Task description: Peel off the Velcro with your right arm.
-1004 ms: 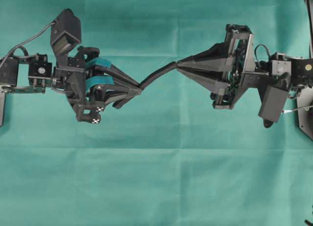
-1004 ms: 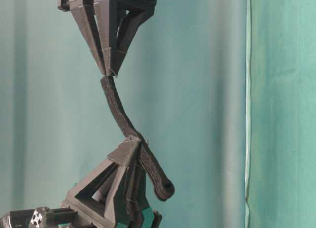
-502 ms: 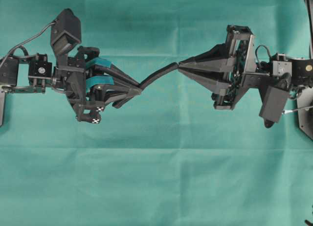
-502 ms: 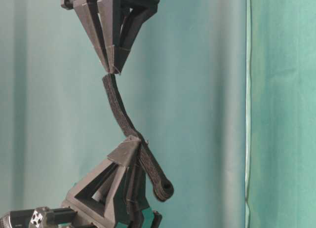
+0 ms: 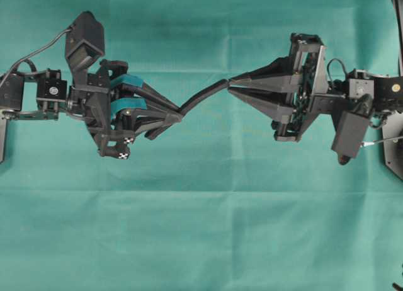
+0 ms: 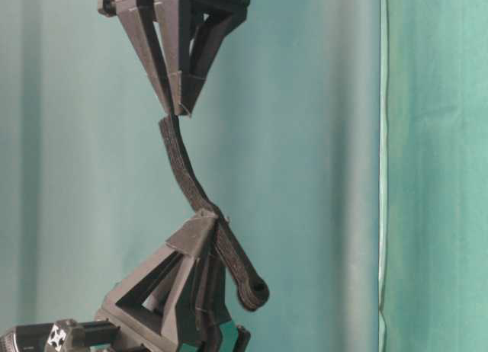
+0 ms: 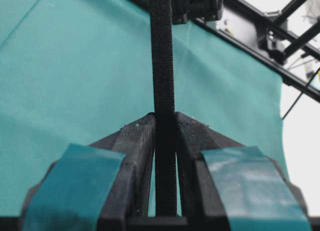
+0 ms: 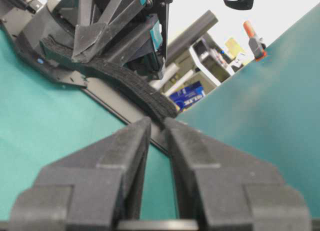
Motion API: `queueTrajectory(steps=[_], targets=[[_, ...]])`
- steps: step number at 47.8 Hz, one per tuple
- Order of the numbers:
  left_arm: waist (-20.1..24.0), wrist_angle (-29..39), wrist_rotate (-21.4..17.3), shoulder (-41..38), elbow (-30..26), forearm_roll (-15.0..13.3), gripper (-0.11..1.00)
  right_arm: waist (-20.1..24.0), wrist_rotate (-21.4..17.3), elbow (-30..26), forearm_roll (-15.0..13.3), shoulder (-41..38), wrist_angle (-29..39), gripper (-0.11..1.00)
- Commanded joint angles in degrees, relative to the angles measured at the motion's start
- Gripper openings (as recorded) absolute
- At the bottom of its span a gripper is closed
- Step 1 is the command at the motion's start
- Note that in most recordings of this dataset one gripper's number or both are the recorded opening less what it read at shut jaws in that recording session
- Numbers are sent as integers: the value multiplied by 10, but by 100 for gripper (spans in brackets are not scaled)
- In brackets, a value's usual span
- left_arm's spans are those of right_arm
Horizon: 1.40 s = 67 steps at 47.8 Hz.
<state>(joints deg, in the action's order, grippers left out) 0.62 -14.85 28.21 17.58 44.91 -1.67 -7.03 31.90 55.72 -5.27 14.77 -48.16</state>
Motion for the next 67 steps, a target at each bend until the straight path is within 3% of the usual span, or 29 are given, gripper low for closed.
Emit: queueTrajectory(steps=[1,25,67], targets=[[2,-6,1,11,-8,-1,10,-1,-1,-13,-1,-1,-5,-3],[2,-6,1,11,-9,-1,10,-1,0,-15,-2,-4,-23,-9],[4,-6,0,11,-8,-1,10,11,-1,-31,-3,-37,-29,-9]])
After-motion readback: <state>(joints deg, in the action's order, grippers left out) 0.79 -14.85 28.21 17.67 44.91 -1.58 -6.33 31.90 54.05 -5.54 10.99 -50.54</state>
